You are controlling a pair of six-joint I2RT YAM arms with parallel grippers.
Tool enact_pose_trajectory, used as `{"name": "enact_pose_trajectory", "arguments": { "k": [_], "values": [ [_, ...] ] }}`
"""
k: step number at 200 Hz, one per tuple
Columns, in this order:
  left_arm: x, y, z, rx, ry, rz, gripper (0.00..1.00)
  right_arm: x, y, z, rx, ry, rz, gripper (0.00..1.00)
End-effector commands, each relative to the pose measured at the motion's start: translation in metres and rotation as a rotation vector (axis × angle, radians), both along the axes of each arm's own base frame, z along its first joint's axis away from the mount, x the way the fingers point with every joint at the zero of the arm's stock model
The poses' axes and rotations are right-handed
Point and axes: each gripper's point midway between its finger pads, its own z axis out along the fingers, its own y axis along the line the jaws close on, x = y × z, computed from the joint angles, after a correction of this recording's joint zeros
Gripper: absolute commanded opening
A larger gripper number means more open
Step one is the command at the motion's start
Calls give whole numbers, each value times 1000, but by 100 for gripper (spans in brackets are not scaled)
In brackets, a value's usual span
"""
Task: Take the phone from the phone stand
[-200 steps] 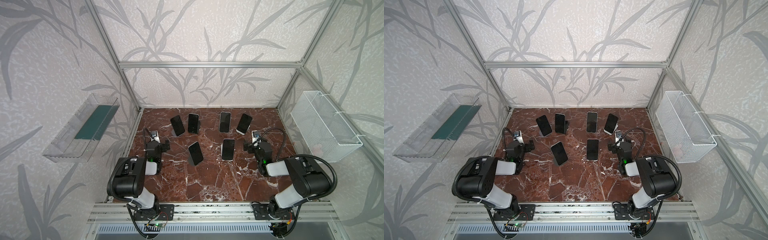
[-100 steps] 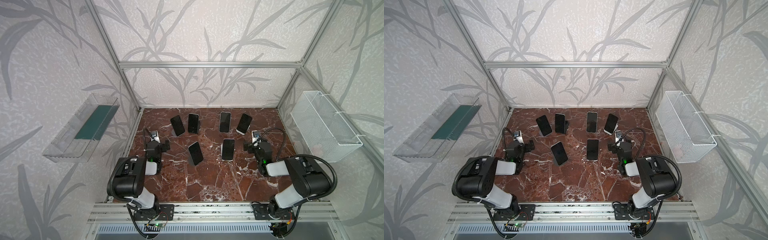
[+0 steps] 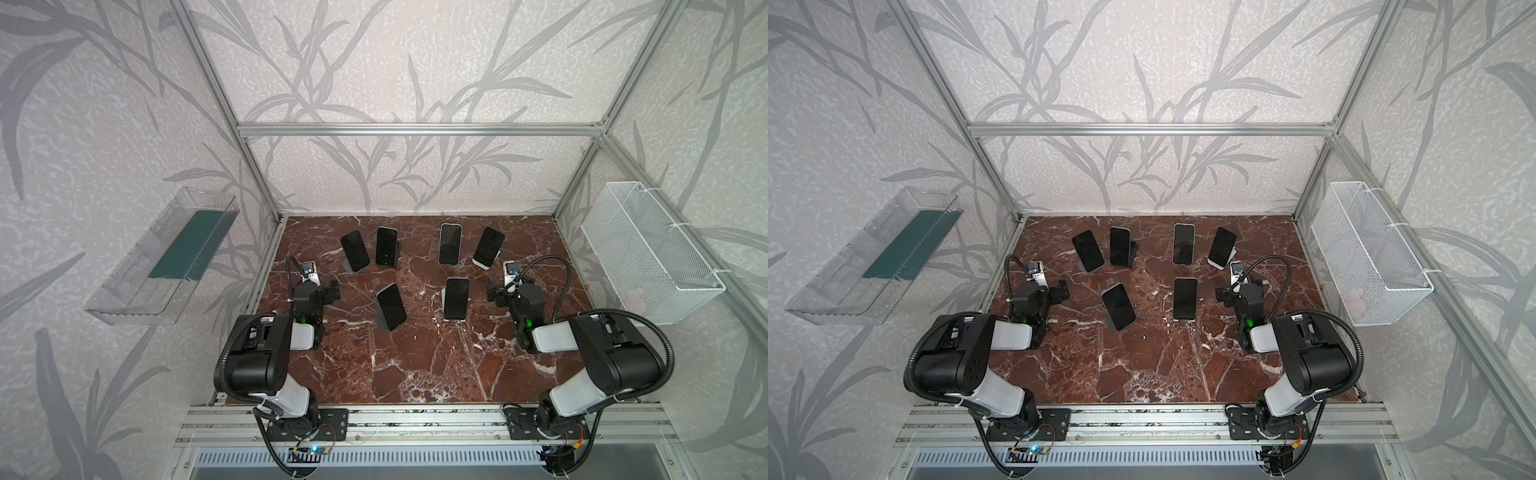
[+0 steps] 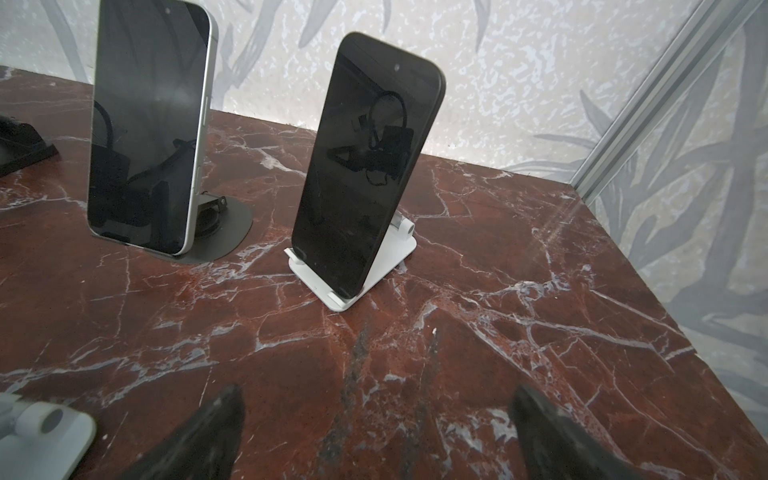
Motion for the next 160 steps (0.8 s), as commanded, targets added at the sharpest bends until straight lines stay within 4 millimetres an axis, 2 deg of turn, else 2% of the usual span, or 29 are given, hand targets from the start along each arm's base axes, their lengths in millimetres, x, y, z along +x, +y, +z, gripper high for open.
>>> {"name": "enact_pose_trajectory", "arguments": {
  "k": [1, 26, 42, 78, 108, 114, 121, 138, 153, 160],
  "values": [
    [5, 2, 13, 8, -24, 14, 99, 6, -1, -1, 47, 23, 31, 99],
    [1, 4, 41, 8, -11, 28, 99, 7, -3, 0, 66, 28, 37, 99],
    [-4, -2, 74, -8, -53, -7, 99, 7, -8, 0, 71, 23, 5, 99],
    [-16, -27, 158, -104, -173, -130, 99, 3, -27, 2, 80, -9, -106, 99],
    [-18, -62, 210, -204, -145, -306, 99, 2, -28, 2, 81, -10, -114, 99],
    [-17, -66, 218, -231, -118, -317, 99, 2, -28, 2, 80, -10, -114, 99],
    [-14, -63, 225, -288, -92, -267, 99, 2, -28, 2, 80, -9, -111, 99],
    [-12, -39, 237, -487, -16, -33, 99, 5, -19, 1, 74, 6, -60, 99],
    [-5, -51, 260, -502, 17, -106, 99, 6, -14, 0, 70, 19, -27, 99],
    [-3, -55, 264, -479, 40, -137, 99, 6, -13, 0, 71, 17, -27, 99]
  ]
}}
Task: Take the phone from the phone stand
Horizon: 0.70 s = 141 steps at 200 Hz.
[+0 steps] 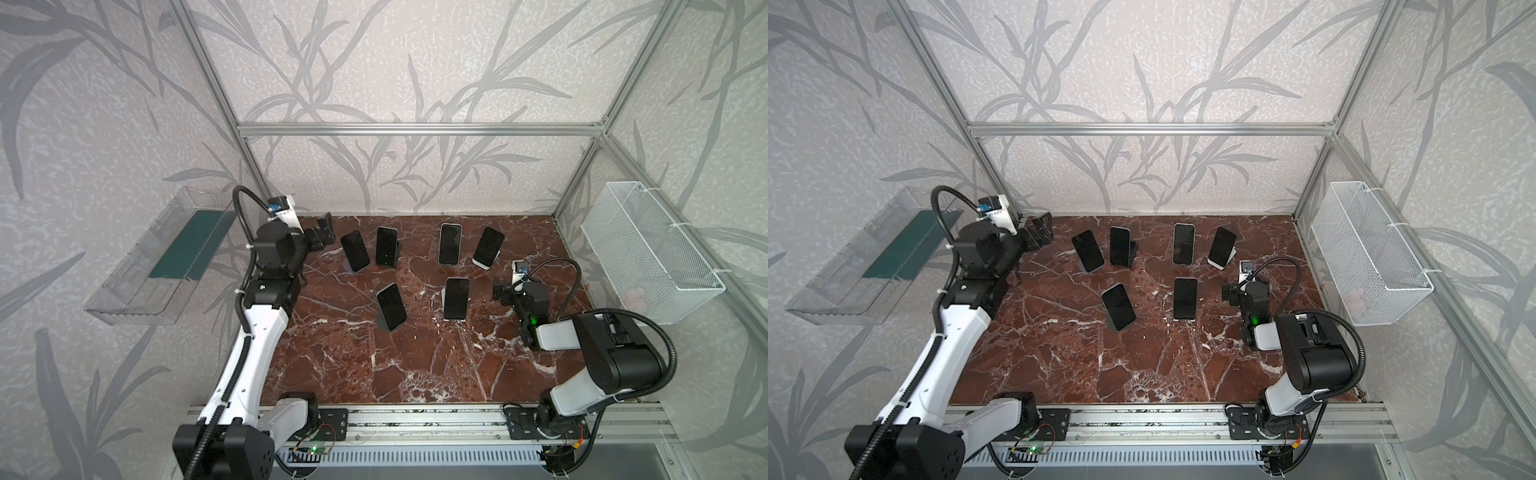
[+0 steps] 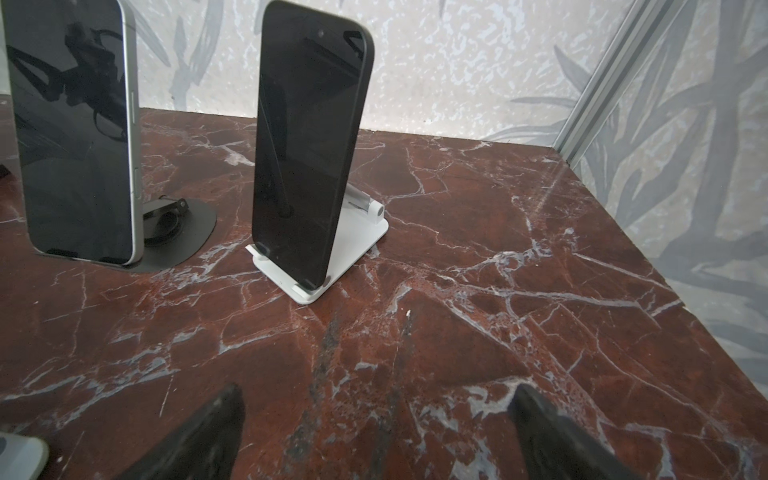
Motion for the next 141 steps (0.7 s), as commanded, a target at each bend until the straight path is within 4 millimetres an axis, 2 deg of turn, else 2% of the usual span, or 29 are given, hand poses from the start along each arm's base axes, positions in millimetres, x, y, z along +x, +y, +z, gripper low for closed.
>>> {"name": "enact_pose_trajectory", "arguments": {
  "k": [1, 8, 21, 39, 46, 51, 62, 79, 87, 100, 116, 128, 141],
  "values": [
    [-6, -8, -20, -99, 219, -27, 99, 5, 5, 7, 2, -16, 32, 99],
    [-2, -5, -17, -108, 218, -5, 99, 5, 5, 6, 3, -13, 32, 99],
    [4, 8, -22, -247, 203, 99, 99, 5, 5, 6, 2, -12, 32, 99],
    [19, -30, -18, -339, 161, -136, 99, 6, 3, 8, 1, -17, 19, 99],
    [22, -36, -22, -366, 182, -151, 99, 7, -2, 12, 3, -5, -14, 99],
    [25, -39, -24, -380, 186, -161, 99, 10, -8, 22, 4, -9, -56, 99],
    [30, -37, -25, -406, 174, -151, 99, 11, -18, 27, -9, 90, -118, 99],
    [39, -27, -28, -440, 166, -73, 98, 21, -24, 67, 3, 106, -168, 99],
    [43, -26, -27, -442, 176, -59, 98, 18, -27, 87, 70, 118, -210, 99],
    [50, -31, -23, -418, 199, -85, 96, 13, -25, 130, 224, 133, -262, 99],
    [50, -33, -25, -389, 234, -96, 95, 6, 1, 180, 357, 141, -129, 99],
    [47, -31, -34, -388, 246, -81, 95, -4, 11, 210, 493, 85, -73, 99],
    [44, -31, -46, -433, 249, -62, 91, -21, 36, 240, 621, -28, 131, 99]
  ]
}}
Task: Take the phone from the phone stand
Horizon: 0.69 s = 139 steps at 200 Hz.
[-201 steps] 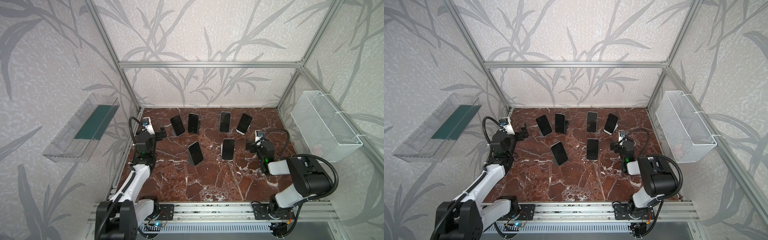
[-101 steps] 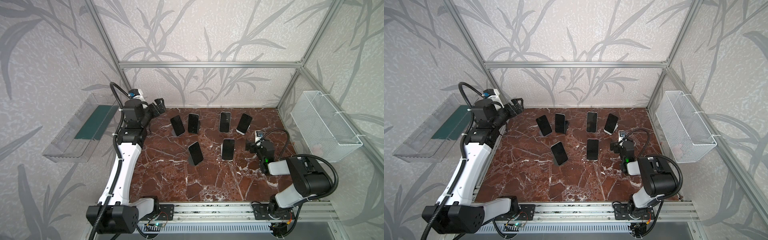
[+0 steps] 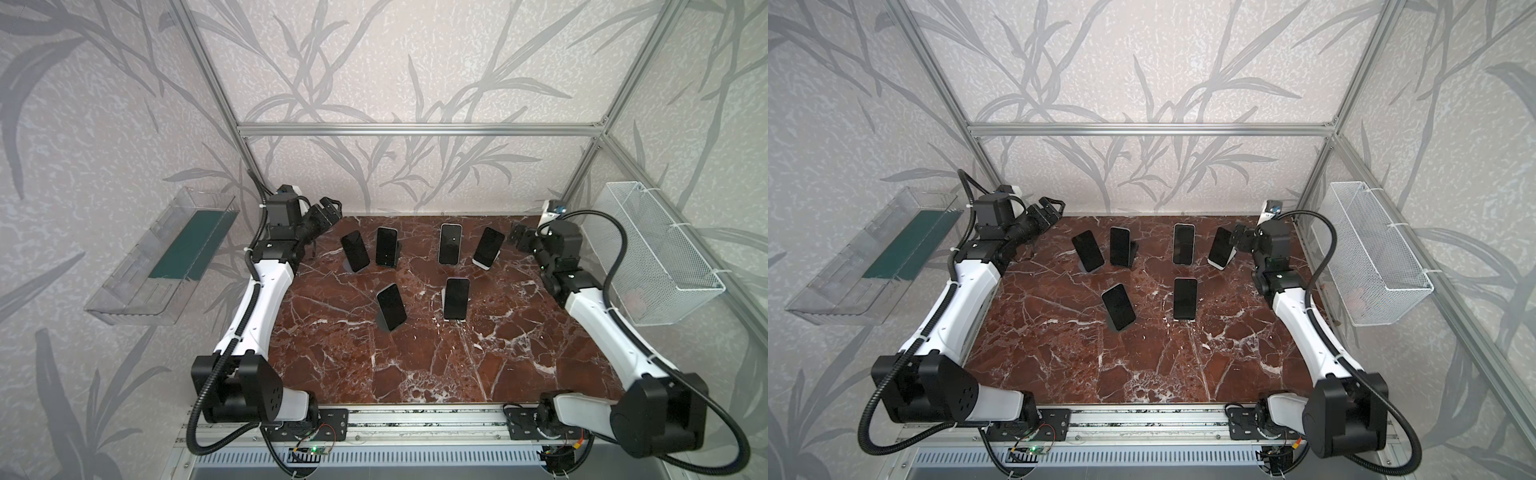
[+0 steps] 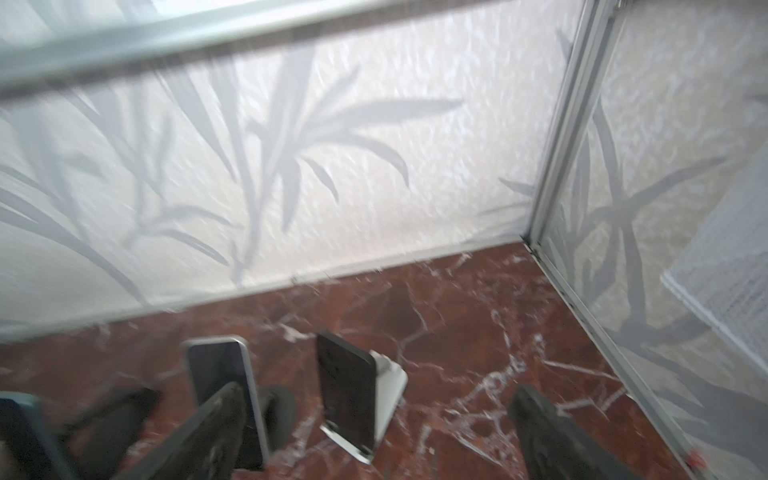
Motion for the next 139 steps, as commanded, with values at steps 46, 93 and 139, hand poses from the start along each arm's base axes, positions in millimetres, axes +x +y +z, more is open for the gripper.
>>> {"name": "enact_pose_trajectory", "arguments": {
  "k": [46, 93, 139],
  "values": [
    [-18, -26, -21, -215, -11, -54, 82, -77, 50, -14, 284, 147, 322, 92],
    [-25, -40, -4, -268, -93, -136, 80, -99, 63, -38, 70, 309, 250, 92],
    [-22, -61, 0, -329, -162, -221, 80, -122, 92, -60, -18, 394, 222, 93]
  ]
}}
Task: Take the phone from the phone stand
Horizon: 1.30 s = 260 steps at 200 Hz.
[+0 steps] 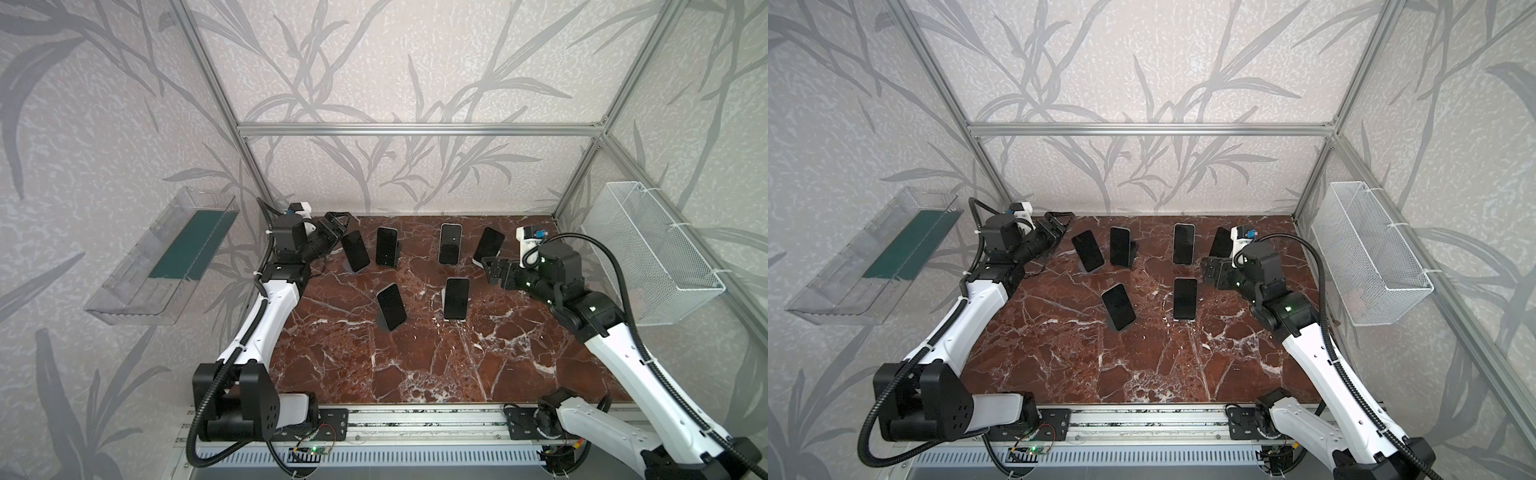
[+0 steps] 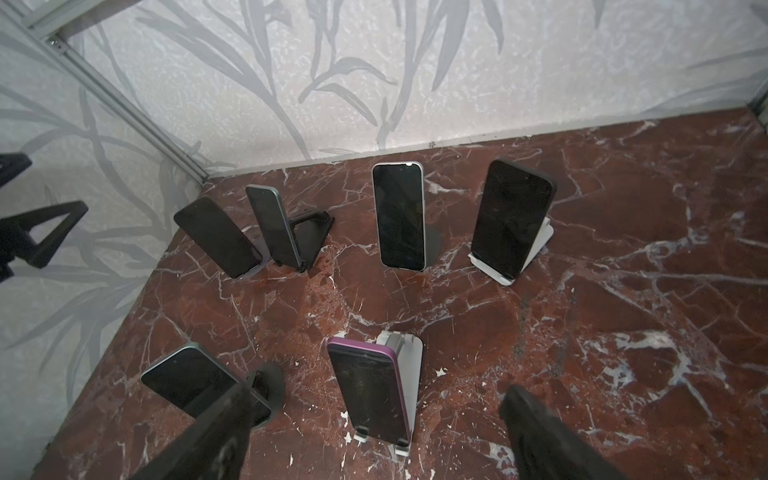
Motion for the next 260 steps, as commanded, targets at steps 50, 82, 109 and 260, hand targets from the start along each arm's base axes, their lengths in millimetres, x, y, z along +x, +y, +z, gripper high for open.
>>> {"name": "enact_pose_trajectory", "arguments": {
  "k": [50, 82, 109, 260],
  "values": [
    [-13, -64, 23, -45, -150, -208, 80, -31, -1, -45, -64, 101, -80, 93],
    [-19, -72, 30, -27, -181, -231, 80, -47, -14, -48, -80, 119, -93, 93],
    [-22, -68, 32, -36, -179, -205, 80, -55, -24, -47, -80, 112, -120, 93],
    [1, -21, -6, 106, -127, -45, 99, -7, -15, -50, -432, 31, -31, 98]
  ]
}}
